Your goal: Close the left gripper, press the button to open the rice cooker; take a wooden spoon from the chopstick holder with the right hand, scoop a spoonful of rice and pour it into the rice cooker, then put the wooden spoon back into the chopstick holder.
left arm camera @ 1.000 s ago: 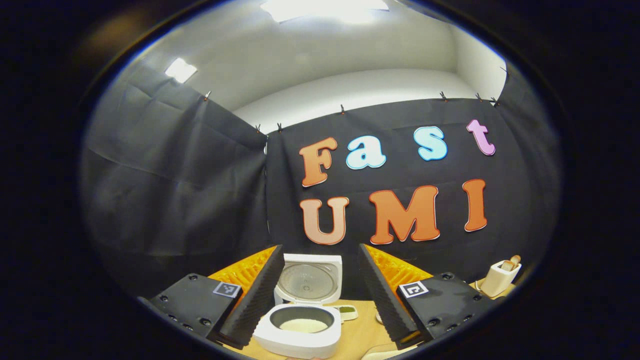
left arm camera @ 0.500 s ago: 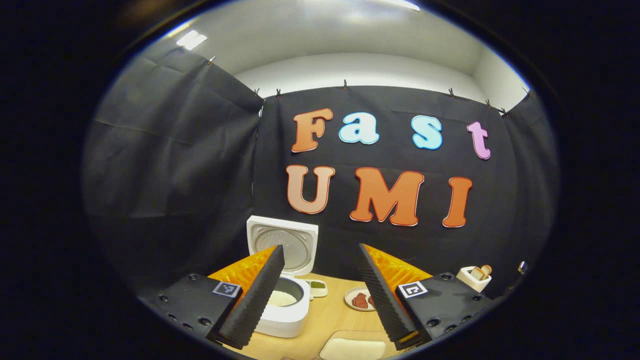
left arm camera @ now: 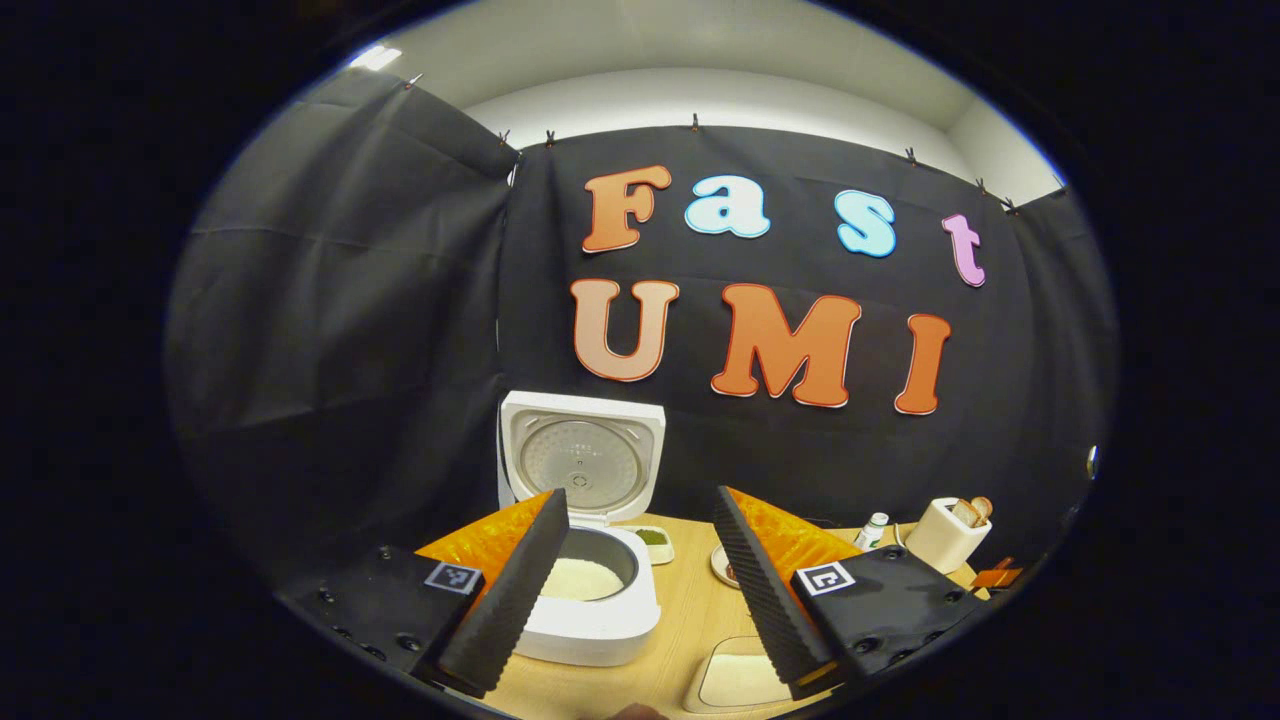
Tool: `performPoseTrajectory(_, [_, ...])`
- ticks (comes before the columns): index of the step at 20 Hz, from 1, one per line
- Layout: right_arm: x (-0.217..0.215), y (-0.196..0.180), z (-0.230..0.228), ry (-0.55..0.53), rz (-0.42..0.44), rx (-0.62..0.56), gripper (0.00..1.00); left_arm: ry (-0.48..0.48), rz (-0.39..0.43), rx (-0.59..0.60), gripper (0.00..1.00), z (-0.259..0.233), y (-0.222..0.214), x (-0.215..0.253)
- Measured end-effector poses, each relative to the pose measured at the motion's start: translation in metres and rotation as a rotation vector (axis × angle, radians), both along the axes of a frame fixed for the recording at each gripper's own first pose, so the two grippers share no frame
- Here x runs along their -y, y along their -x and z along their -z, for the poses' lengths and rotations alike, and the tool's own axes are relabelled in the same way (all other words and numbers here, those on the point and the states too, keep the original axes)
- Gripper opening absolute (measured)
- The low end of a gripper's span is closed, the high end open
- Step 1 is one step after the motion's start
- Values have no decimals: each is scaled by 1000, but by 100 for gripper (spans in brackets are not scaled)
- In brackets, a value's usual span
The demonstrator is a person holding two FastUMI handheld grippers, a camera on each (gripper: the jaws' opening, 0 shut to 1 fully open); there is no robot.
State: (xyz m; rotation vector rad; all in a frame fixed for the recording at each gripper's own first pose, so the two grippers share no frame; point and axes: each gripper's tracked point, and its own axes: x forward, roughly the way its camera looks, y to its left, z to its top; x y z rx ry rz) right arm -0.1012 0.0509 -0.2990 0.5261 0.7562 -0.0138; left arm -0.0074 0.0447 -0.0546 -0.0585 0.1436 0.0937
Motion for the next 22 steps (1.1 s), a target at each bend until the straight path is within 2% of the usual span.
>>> performPoseTrajectory(5, [-40, -9, -67, 26, -29, 124, 15, 5, 12, -33, 98, 15, -14, -31])
performPoseTrajectory(8, [-86, -10, -82, 27, -116, 169, 15, -12, -8, -32, 99, 16, -14, -48])
performPoseTrajectory(15, [-171, 11, -46, 120, -359, 165, 15, 2, -75, -45, 98, 21, 2, -83])
performPoseTrajectory(22, [-190, 24, 4, 275, -488, 141, 15, -22, -184, -38, 98, 18, 27, -118])
